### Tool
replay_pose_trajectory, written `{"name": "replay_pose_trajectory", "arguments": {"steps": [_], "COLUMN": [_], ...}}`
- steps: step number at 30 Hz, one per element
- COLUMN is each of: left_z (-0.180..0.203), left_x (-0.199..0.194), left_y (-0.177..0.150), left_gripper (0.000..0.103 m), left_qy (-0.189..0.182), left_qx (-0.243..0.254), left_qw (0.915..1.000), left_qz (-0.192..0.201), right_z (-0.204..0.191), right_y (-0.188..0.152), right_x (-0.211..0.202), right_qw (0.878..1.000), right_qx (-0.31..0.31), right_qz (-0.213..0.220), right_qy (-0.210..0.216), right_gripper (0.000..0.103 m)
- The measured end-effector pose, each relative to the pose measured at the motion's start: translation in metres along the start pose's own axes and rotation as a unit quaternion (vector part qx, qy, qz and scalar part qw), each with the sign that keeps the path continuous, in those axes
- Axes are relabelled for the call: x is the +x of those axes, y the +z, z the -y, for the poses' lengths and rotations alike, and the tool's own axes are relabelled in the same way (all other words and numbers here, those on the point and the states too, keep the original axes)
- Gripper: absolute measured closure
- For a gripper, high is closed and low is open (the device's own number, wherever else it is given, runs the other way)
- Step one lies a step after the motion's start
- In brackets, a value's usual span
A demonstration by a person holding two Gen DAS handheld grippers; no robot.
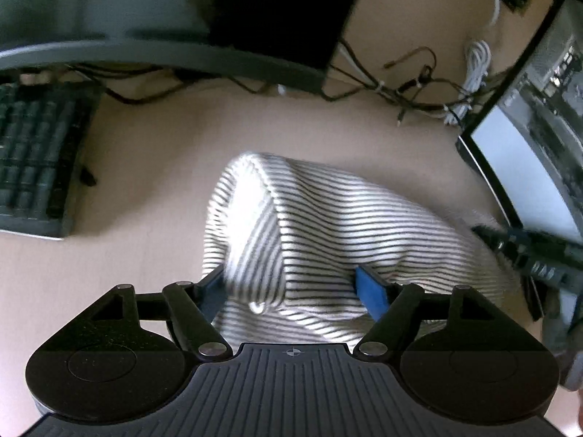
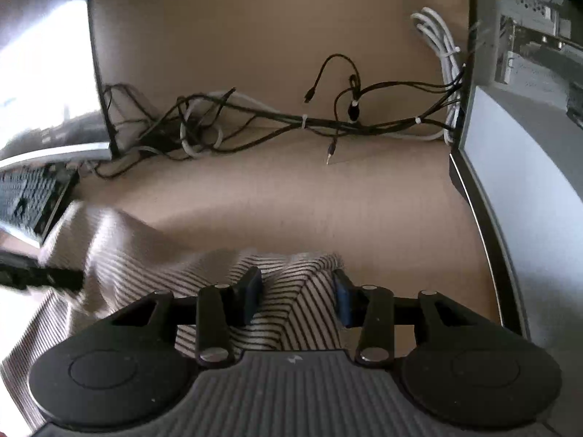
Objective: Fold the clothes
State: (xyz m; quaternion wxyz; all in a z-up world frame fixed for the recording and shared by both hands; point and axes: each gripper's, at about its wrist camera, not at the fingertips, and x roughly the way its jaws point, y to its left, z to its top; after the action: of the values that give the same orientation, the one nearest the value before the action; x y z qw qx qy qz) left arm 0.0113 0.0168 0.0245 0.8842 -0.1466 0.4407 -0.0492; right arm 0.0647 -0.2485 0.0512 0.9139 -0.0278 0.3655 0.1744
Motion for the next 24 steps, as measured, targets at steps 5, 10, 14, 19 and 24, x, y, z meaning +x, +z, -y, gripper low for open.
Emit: {"name": "replay_pose_trajectory", "arguments": {"steps": [5,10,14,19,24], "left_z": [0.015,0.044,0.037,0.031,0.026], "left_x": [-0.048,-0.025,0.019,0.023,0.023], "left_y": [0.027,0.034,0.011,0.005,0.001], "left_gripper": [0.023,0.019,0.019,0.019,0.018], "left_qy": [-0.025,-0.065,-0.059,-0.062,-0.068], "left_qx": [0.023,0.058,0.045,0.056,0.052], "left_qw": [0.9966,0.9947,0.9971,0.9965,0.9963], "left_qz": [0.075,0.055,-0.014,-0.013,-0.007], "right_z": [-0.004,-0.008,-0.006,-0.008,-0.027], "right_y": [-0.008,-0.007,-0.007,-0.002,0.017], "right_x": [-0.003,-0.004,-0.007,-0.014,-0.038], "right_qw": [1.000,1.000,1.000,0.999,0.995], "right_qx": [0.001,-0.010,-0.013,-0.031,-0.060], "right_qz": [0.008,0.012,0.015,0.024,0.073], "right_qy": [-0.007,-0.017,-0.017,-0.024,-0.008], "right_gripper": [0.059,0.058,0.056,0.055,0.055]}}
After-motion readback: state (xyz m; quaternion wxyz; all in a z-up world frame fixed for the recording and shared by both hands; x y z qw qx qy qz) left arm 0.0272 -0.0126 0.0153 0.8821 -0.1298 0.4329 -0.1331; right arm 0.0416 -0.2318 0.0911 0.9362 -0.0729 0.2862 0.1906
